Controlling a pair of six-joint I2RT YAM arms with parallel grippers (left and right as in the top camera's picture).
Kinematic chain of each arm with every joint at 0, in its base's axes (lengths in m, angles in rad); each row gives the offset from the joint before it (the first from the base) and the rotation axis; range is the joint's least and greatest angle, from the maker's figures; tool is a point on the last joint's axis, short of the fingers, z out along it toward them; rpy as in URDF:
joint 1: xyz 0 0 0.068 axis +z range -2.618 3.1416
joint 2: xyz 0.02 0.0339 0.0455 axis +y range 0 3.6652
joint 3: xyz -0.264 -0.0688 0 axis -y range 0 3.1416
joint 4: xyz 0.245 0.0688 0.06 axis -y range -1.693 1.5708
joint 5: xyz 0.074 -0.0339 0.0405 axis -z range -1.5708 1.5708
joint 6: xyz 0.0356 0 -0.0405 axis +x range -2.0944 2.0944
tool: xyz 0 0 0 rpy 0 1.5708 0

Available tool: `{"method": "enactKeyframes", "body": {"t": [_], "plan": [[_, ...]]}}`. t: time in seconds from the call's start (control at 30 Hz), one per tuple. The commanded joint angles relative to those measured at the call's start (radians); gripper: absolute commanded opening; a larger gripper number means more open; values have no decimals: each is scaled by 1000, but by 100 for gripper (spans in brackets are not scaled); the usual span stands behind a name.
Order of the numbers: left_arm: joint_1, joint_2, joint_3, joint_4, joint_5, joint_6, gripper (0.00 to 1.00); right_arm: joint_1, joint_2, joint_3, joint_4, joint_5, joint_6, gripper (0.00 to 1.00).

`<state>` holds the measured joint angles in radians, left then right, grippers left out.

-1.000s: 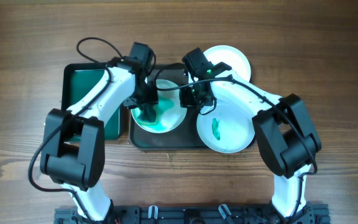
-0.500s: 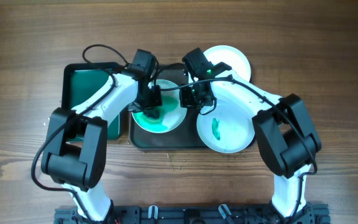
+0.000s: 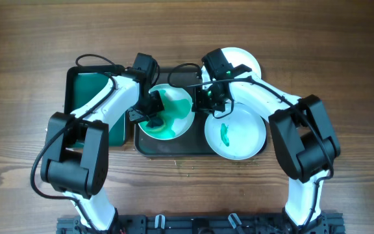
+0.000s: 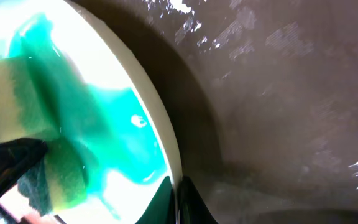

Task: Clean dirty plates on tray and stack at the side
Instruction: 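Scrub the left plate with the sponge while right gripper holds its rim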

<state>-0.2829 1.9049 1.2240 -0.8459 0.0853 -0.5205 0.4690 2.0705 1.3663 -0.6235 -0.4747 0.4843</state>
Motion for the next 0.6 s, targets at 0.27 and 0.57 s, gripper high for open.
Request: {"method": "enactKeyframes", "body": {"t": [0.27,0.57], "plan": [[-26,16,-10,170,309,151,4,-4,9,-4,14,-61,-27,4],[-5,16,-5,68,-338,-20,4,-4,9,-5,13,-34,-13,4]]}}
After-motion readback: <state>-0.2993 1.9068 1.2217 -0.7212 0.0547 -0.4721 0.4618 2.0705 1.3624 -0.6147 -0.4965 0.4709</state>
